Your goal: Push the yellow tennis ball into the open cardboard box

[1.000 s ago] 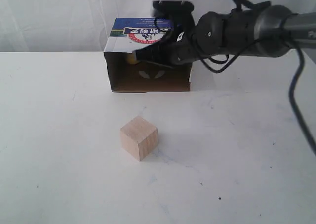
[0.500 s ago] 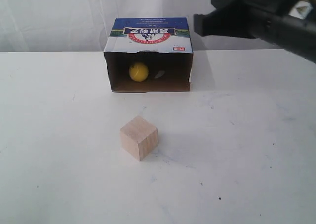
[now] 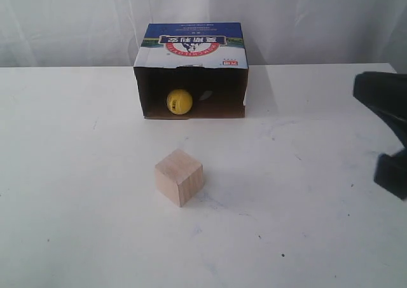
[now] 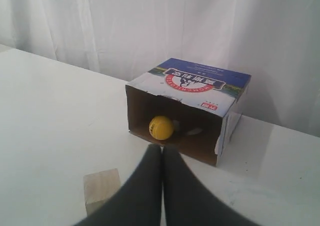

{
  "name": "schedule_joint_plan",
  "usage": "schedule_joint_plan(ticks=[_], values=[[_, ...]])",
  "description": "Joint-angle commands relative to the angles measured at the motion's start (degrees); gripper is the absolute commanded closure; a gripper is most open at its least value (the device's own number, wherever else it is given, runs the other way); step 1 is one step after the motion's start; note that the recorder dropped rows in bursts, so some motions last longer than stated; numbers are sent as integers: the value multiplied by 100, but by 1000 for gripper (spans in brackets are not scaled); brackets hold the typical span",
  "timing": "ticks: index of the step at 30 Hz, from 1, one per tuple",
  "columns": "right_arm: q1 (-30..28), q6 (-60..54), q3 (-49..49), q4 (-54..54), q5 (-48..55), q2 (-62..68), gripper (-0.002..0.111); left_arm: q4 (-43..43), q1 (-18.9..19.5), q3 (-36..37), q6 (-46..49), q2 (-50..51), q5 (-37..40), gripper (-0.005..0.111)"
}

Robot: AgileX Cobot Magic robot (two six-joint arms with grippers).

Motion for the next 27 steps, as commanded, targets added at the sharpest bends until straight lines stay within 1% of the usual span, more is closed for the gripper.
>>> schedule_joint_plan(ticks=[1,3,6,9,10,11,12,13,14,16,18,19,22,24,25,27], values=[[-47,-21,144,-306,287,-723,108,-88,-44,20,0,-29,-3,107],[-47,-32,155,-696,26,-848,108,-88,-44,20,0,-29,-3,107],[-83,163,204,-1873,-413,-793,108,-88,-44,20,0,-29,-3,107],[-369,750,327,-2039,-365,-709,108,-88,-44,20,0,-29,-3,107],[-771,1054,480,-2026,-410,-709,108,-88,-44,20,0,-29,-3,107],[-1046,1206,571,-2026,-507,-722,108,-88,-44,20,0,-29,-3,107],[-1556,1382,735,-2026,-660,-804,108,-88,-44,20,0,-29,-3,107],[-1831,1381,807,-2026,-702,-887,108,-88,-44,20,0,-29,-3,107],[-2254,1381,916,-2026,-743,-1135,108,-88,-44,20,0,-29,-3,107],[-2700,1370,1052,-2026,-735,-1655,108,-88,-44,20,0,-29,-3,107],[-2787,1358,1139,-2026,-667,-2100,108,-88,-44,20,0,-29,-3,107],[-2787,1358,1139,-2026,-475,-2257,108,-88,-44,20,0,-29,-3,107],[-2787,1358,1139,-2026,-397,-2296,108,-88,-44,20,0,-29,-3,107],[-2787,1358,1219,-2026,-659,-2278,108,-88,-44,20,0,-29,-3,107],[-2800,1358,1364,-2051,-1018,-2300,108,-88,-44,20,0,-29,-3,107],[-2923,1358,1577,-2114,-1129,-2411,108,-88,-44,20,0,-29,-3,107]])
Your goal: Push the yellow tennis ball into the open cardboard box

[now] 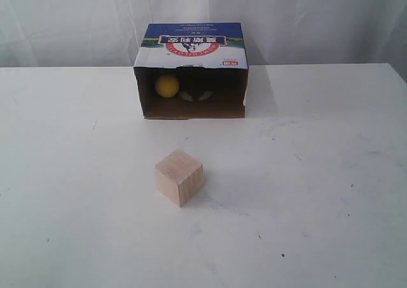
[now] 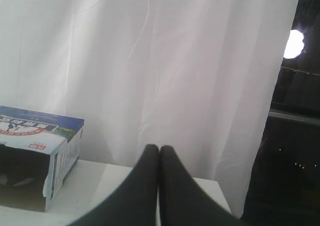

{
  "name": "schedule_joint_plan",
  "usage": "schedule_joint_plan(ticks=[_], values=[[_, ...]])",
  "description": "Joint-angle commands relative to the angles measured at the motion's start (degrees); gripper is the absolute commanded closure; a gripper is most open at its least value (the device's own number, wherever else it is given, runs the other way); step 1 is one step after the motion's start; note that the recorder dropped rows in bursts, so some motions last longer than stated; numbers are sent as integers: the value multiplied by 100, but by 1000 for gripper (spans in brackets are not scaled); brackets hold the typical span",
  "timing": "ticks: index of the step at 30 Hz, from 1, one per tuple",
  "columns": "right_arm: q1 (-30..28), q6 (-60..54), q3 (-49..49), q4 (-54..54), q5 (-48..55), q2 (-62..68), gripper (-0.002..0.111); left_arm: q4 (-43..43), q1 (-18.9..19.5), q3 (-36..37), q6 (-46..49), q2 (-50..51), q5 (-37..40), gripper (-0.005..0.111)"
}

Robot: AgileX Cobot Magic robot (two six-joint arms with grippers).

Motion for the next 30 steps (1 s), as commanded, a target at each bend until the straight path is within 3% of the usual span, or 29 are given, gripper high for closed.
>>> schedule_joint_plan(ticks=[1,11,17,30], values=[[-261,36,489,-119,-351,-232,108,-88,-44,20,0,-29,-3,107],[-713,87,1744,-44,-224,-1153,108,-88,-44,20,0,-29,-3,107],[-713,305,1744,-15,1795,-1153,108,-88,-44,20,0,-29,-36,107],[-713,33,1744,5,1791,-1153,108,-88,-44,20,0,-29,-36,107]])
